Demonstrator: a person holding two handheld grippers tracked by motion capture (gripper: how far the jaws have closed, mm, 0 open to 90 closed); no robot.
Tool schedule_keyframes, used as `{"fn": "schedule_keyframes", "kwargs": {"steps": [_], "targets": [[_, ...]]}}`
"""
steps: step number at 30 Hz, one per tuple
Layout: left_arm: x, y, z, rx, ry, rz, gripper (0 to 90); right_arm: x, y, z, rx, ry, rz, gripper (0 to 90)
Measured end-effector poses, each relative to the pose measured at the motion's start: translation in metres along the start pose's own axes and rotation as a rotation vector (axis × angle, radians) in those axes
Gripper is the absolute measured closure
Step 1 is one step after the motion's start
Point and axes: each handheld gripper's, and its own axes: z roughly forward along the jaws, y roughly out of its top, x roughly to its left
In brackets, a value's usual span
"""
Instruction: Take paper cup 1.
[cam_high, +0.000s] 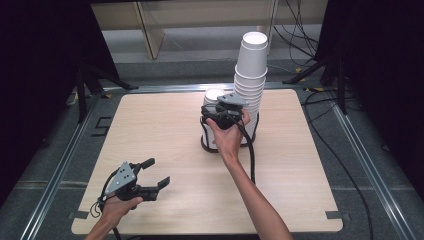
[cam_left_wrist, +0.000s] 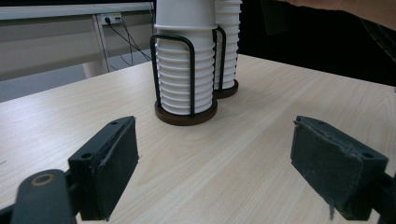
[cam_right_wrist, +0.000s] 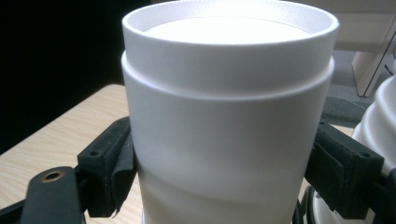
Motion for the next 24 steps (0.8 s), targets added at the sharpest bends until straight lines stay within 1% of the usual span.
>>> {"fn": "schedule_keyframes", "kwargs": {"steps": [1, 2, 3, 6, 7, 8, 10, 11, 13, 14, 15, 16, 17, 18, 19, 20, 21, 22, 24], "targets": [[0.000, 0.000, 0.000, -0.002, -0.001, 0.000, 14.7, 0.002, 0.005, -0.004, -0.020, 0.006, 0.013, 18.3], [0.000, 0.000, 0.000, -0.002, -0.001, 0.000, 14.7, 0.002, 0.005, -0.004, -0.020, 0.006, 0.013, 18.3], [0.000, 0.000, 0.000, 0.005, 0.002, 0.002, 14.7, 0.004, 0.010, -0.008, -0.035, 0.008, -0.001, 18.3], [0.000, 0.000, 0.000, 0.006, 0.002, 0.000, 14.7, 0.007, 0.020, -0.015, -0.057, 0.013, -0.016, 18.4], [0.000, 0.000, 0.000, 0.006, 0.002, 0.000, 14.7, 0.008, 0.023, -0.017, -0.067, 0.019, -0.003, 18.4], [0.000, 0.000, 0.000, 0.006, 0.002, 0.000, 14.7, 0.008, 0.023, -0.017, -0.067, 0.019, -0.003, 18.4], [0.000, 0.000, 0.000, 0.008, 0.001, -0.001, 14.7, 0.009, 0.031, -0.021, -0.078, 0.020, -0.002, 18.4], [0.000, 0.000, 0.000, 0.009, 0.000, -0.001, 14.7, 0.009, 0.035, -0.023, -0.087, 0.026, -0.013, 18.4], [0.000, 0.000, 0.000, 0.013, 0.001, -0.002, 14.7, 0.010, 0.045, -0.029, -0.109, 0.033, -0.001, 18.4], [0.000, 0.000, 0.000, 0.013, 0.001, -0.002, 14.7, 0.010, 0.045, -0.029, -0.109, 0.033, -0.001, 18.4], [0.001, -0.001, 0.002, -0.008, -0.010, -0.004, 14.7, 0.010, 0.049, -0.032, -0.122, 0.044, -0.013, 18.4], [0.001, -0.002, 0.002, -0.008, -0.014, -0.005, 14.7, 0.011, 0.052, -0.034, -0.133, 0.051, -0.012, 18.4], [0.000, -0.001, 0.000, 0.019, -0.004, -0.001, 14.7, 0.012, 0.056, -0.037, -0.144, 0.062, -0.026, 18.4], [0.000, -0.001, 0.000, 0.019, -0.005, -0.003, 14.7, 0.014, 0.062, -0.043, -0.159, 0.073, -0.046, 18.4], [0.000, -0.001, 0.001, 0.021, -0.005, -0.003, 14.7, 0.015, 0.064, -0.047, -0.156, 0.079, -0.051, 18.4], [0.000, -0.001, 0.000, 0.021, -0.008, -0.003, 14.7, 0.016, 0.066, -0.051, -0.173, 0.091, -0.058, 18.4], [0.000, -0.001, 0.000, 0.021, -0.008, -0.003, 14.7, 0.016, 0.066, -0.051, -0.173, 0.091, -0.058, 18.4], [0.000, -0.001, 0.000, 0.023, -0.010, -0.005, 14.7, 0.017, 0.067, -0.055, -0.174, 0.096, -0.061, 18.4], [0.000, -0.002, 0.003, 0.000, -0.021, -0.010, 14.6, 0.018, 0.069, -0.061, -0.179, 0.118, -0.066, 18.4]]}}
